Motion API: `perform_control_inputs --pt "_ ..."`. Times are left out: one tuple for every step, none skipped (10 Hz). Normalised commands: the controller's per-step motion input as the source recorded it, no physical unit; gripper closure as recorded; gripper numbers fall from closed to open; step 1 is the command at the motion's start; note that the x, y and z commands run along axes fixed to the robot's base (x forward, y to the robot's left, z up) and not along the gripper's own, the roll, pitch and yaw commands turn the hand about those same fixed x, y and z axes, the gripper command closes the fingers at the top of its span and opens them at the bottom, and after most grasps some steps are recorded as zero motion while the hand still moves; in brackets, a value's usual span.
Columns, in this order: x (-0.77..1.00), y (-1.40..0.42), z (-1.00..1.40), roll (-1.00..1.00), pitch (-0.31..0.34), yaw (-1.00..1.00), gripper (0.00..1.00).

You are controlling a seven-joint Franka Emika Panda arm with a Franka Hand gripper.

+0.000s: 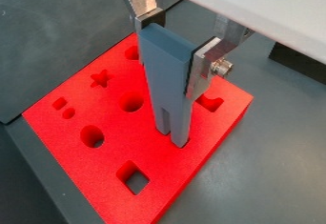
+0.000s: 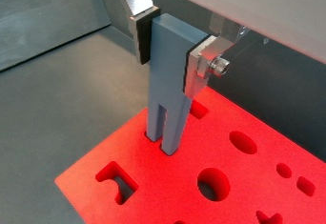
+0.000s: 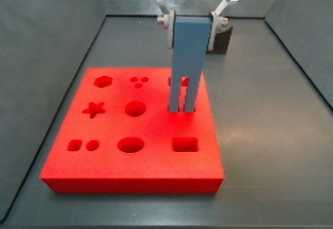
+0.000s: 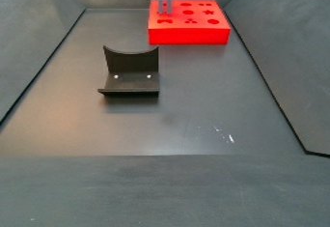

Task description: Insert the double-square object.

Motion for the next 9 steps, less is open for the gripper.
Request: perform_control_inputs --pt "0.06 0.06 -0.99 0.00 -0.123 0.00 1.00" --pt "0.06 0.07 -1.00 0.00 -0.096 0.00 1.00" --pt "0.20 0.02 -1.00 0.00 -0.064 -0.01 1.00" --pt "0.39 0.00 -1.00 0.05 -0.059 -0.05 1.00" --pt "0.18 0.00 -0.87 0.12 -0.114 -0.04 1.00" --pt "0.15 0.00 -0.83 0.12 -0.096 0.00 1.00" --pt "0.00 0.00 -0.73 0.19 -0.157 0.00 1.00" --pt "0.00 -0.05 -0.11 0.09 -0.023 0.00 1.00" --pt "0.00 0.00 0.00 0.01 0.000 0.00 1.00"
